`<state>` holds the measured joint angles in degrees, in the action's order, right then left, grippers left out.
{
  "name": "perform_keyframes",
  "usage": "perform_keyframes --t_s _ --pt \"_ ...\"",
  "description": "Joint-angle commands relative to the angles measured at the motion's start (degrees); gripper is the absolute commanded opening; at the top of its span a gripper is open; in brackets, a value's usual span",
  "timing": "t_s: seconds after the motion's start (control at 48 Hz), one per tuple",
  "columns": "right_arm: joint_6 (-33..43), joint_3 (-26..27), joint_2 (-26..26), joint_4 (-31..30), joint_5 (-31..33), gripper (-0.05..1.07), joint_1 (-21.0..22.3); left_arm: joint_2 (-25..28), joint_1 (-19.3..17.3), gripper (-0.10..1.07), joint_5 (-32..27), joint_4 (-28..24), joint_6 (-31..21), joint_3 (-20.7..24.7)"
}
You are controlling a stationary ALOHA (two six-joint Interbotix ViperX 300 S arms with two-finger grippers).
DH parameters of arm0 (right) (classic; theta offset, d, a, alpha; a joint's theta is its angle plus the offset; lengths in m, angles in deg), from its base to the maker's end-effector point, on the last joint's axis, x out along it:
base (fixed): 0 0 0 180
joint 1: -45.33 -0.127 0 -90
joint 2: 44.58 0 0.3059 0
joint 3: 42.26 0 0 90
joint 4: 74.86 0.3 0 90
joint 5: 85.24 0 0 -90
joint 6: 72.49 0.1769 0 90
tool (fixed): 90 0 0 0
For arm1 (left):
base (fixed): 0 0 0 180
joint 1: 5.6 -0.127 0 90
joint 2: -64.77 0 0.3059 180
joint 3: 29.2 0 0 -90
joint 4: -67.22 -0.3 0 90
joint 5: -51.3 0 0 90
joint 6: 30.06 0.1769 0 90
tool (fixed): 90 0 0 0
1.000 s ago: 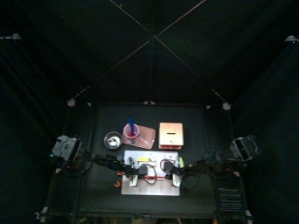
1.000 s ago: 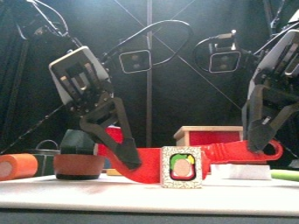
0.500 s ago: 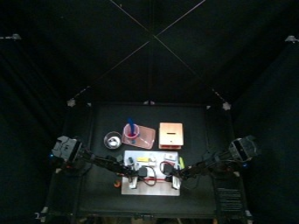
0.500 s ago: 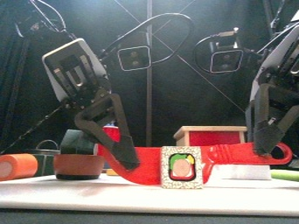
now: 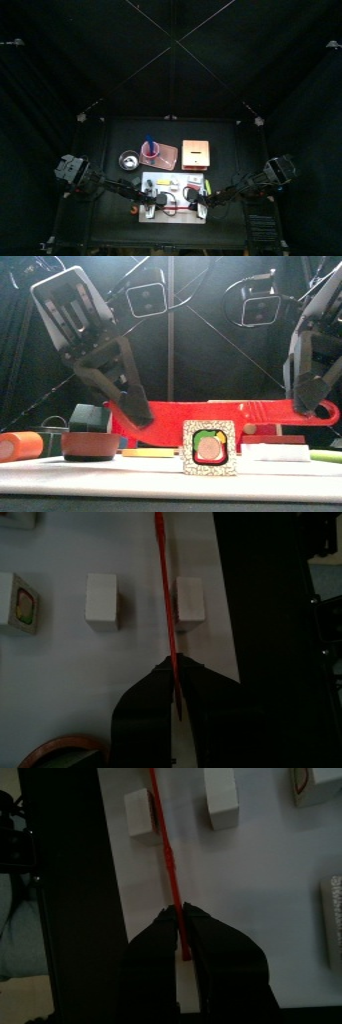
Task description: Cut the white sushi roll
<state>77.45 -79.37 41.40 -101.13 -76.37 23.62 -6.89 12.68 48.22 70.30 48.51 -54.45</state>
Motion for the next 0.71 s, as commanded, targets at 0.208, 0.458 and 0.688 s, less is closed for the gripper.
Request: perform_keyframes --t_s 0.208,0.458,0.688 --pt "0.0 0.35 7.47 -4.22 4.31 0.2 1.14 -5.62 -3.43 0.68 0.0 -4.66 0.09 -0.44" --pt "0.18 -1.58 9.05 -4.22 4.31 0.2 1.58 -9.4 -6.77 0.84 8.44 -8.17 0.18 -3.96" --pt "0.18 -2.64 10.72 -4.22 4.31 0.2 2.02 -13.1 -10.2 0.84 20.83 -9.32 0.09 -10.28"
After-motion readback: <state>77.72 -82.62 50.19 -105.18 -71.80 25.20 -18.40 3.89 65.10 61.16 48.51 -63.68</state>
